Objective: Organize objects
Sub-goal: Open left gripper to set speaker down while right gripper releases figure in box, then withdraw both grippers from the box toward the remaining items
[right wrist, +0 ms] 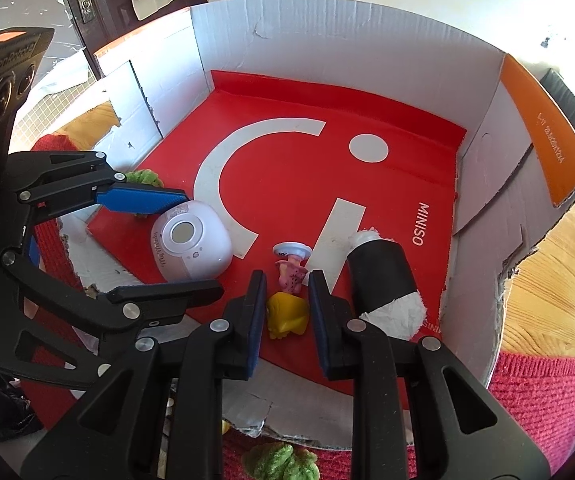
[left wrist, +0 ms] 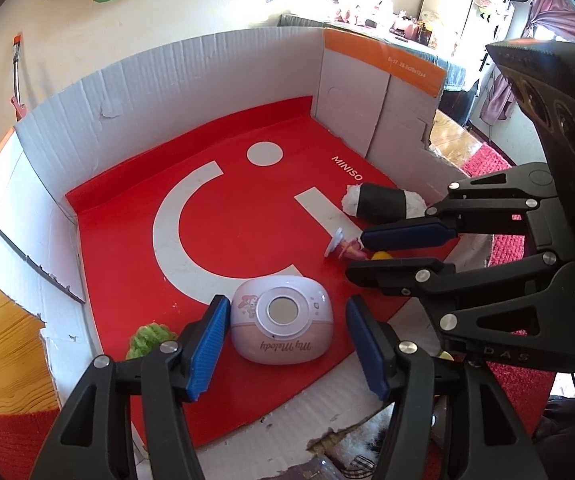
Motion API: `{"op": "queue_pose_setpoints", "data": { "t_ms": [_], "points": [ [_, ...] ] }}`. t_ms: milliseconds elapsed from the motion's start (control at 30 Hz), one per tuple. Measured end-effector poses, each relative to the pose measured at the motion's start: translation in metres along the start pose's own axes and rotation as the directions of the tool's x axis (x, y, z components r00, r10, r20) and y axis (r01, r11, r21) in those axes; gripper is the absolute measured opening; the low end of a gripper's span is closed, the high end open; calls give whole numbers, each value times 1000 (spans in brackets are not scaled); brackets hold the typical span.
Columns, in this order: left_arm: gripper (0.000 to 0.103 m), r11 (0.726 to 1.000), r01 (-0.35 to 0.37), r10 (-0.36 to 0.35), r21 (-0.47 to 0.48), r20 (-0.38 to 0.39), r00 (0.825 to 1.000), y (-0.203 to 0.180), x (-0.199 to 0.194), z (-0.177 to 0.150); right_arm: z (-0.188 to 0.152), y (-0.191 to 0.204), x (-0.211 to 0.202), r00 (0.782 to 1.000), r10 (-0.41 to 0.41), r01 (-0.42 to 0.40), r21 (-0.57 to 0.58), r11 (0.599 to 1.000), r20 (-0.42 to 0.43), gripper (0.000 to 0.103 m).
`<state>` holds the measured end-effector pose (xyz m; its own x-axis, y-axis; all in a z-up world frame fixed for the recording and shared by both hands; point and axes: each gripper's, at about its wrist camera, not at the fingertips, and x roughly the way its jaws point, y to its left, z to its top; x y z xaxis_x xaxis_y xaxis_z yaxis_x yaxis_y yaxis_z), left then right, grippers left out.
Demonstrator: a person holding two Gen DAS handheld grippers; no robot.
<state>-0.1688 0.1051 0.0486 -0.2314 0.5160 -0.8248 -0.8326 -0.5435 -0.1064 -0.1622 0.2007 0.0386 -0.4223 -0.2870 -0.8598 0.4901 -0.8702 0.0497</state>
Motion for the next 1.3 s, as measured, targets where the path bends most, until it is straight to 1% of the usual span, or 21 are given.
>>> {"op": "queue_pose_setpoints", "data": {
  "t_ms": [467,733,767,800,867,900,933,1000,1067,1200,1300],
  "points": [
    [63,999,-5,6,-32,37,999,0,-22,-8,-5,2,-26,999,-10,9,21,1000,46,21],
    [63,998,1,4,-66,83,997,0,-45,-19,-14,10,-48,996,-8,5,29,1000,89,22],
    [65,998,0,6,-70,90,996,-1,-49,-21,-15,12,-51,995,-8,6,30,1000,97,22],
    [69,997,-1,8,-72,96,995,-1,-52,-23,-17,13,-55,995,-9,6,29,1000,102,24],
    [71,997,-9,17,-74,117,993,-3,-59,-27,-19,16,-61,993,-14,11,27,1000,117,29],
    [71,997,-13,22,-74,123,992,-4,-63,-28,-21,17,-64,992,-15,12,24,1000,124,35],
    [71,997,-16,25,-75,130,991,-5,-66,-30,-23,18,-68,991,-18,15,23,1000,134,49],
    [71,997,-19,31,-81,150,988,-7,-74,-35,-27,22,-77,987,-21,18,18,1000,160,63],
    [71,996,-27,42,-90,168,985,-10,-81,-39,-31,25,-85,982,-33,31,13,999,184,63],
    [77,993,-38,62,-112,217,974,-15,-97,-50,-40,30,-97,976,-35,31,23,999,213,63],
    [79,990,-49,80,-135,237,968,-19,-106,-59,-50,33,-105,971,-42,35,32,999,234,66]
  ]
}}
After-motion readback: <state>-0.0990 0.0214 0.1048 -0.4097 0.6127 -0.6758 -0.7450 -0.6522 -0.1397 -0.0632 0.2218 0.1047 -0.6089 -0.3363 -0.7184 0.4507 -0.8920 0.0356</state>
